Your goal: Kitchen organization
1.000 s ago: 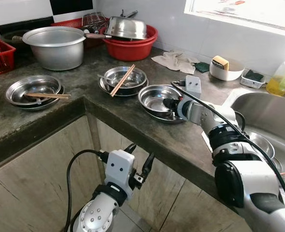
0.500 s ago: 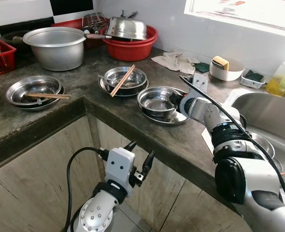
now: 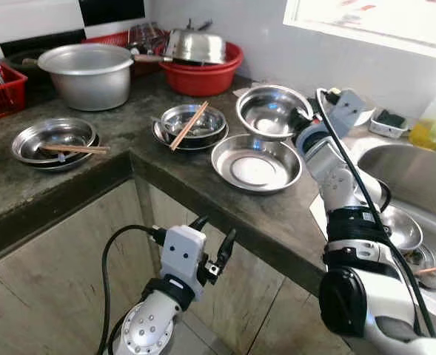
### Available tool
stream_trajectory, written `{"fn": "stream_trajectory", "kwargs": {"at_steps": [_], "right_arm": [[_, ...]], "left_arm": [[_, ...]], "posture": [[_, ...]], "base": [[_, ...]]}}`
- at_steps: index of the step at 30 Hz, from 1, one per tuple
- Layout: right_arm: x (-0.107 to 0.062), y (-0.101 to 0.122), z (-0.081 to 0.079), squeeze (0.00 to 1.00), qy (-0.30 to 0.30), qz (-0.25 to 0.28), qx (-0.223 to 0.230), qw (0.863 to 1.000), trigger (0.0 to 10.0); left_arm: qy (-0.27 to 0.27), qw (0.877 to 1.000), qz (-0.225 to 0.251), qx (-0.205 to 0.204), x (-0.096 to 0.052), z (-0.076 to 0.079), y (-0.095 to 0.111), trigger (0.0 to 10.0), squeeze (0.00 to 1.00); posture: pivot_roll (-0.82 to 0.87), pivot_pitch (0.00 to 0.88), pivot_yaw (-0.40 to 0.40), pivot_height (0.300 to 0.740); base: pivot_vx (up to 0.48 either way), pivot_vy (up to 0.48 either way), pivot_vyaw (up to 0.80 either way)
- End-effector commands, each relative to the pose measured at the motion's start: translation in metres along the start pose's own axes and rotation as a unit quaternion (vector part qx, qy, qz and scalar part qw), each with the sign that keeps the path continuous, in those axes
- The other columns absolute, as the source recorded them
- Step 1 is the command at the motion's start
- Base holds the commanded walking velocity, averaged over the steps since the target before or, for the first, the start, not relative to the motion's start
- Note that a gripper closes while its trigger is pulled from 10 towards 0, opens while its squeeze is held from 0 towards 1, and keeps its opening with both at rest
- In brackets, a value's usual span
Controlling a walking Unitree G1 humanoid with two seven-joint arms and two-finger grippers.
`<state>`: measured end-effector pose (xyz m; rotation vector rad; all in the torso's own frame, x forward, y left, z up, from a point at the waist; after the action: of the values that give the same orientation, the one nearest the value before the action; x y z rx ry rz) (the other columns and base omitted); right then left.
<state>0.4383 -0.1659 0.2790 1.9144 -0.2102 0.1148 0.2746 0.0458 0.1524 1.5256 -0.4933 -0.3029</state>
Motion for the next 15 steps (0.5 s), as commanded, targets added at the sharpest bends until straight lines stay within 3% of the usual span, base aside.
{"fn": "stream_trajectory", "kwargs": {"at_steps": [1,4,8,10,15], "right_arm": [[-0.016,0.04,-0.026,0.0,0.042,0.104,-0.085,0.99,0.0],[-0.037,0.045,-0.034,0.0,0.06,0.144,-0.163,0.974,0.0],[-0.039,0.05,-0.036,0.0,0.059,0.15,-0.188,0.969,0.0],[-0.079,0.03,-0.024,0.0,0.057,0.161,-0.225,0.959,0.0],[-0.102,0.012,-0.012,0.0,0.037,0.146,-0.258,0.954,0.0]], "left_arm": [[0.006,1.0,0.001,0.004,0.002,-0.002,0.0,10.0,0.0],[0.012,1.0,0.008,0.002,0.003,-0.004,0.003,10.0,0.0],[0.013,1.0,0.007,-0.002,0.004,-0.003,0.001,10.0,0.0],[0.01,1.0,0.022,0.001,0.007,-0.003,0.011,10.0,0.0],[0.009,1.0,0.027,-0.005,0.008,-0.004,0.014,10.0,0.0]], "posture": [[0.04,0.015,-0.069,0.74],[0.03,0.013,-0.066,0.74],[0.03,0.012,-0.065,0.74],[0.03,0.011,-0.061,0.74],[0.02,0.011,-0.052,0.74]], "base": [[0.0,0.0,0.0],[0.0,0.0,0.0],[0.0,0.0,0.0],[0.0,0.0,0.0],[0.0,0.0,0.0]]}}
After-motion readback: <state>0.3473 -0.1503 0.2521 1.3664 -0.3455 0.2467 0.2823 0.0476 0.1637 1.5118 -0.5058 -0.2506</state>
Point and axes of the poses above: a point about 5 cm out from each wrist's last joint towards the gripper, its own x axis pointing out of the wrist towards the gripper, its own y axis along the axis of the wrist's last joint, z = x × y, the point moved 6 cm from there along x, pointing out of the wrist towards the gripper, and after that the axes turned 3 degrees about -x, right-handed, at the moved point
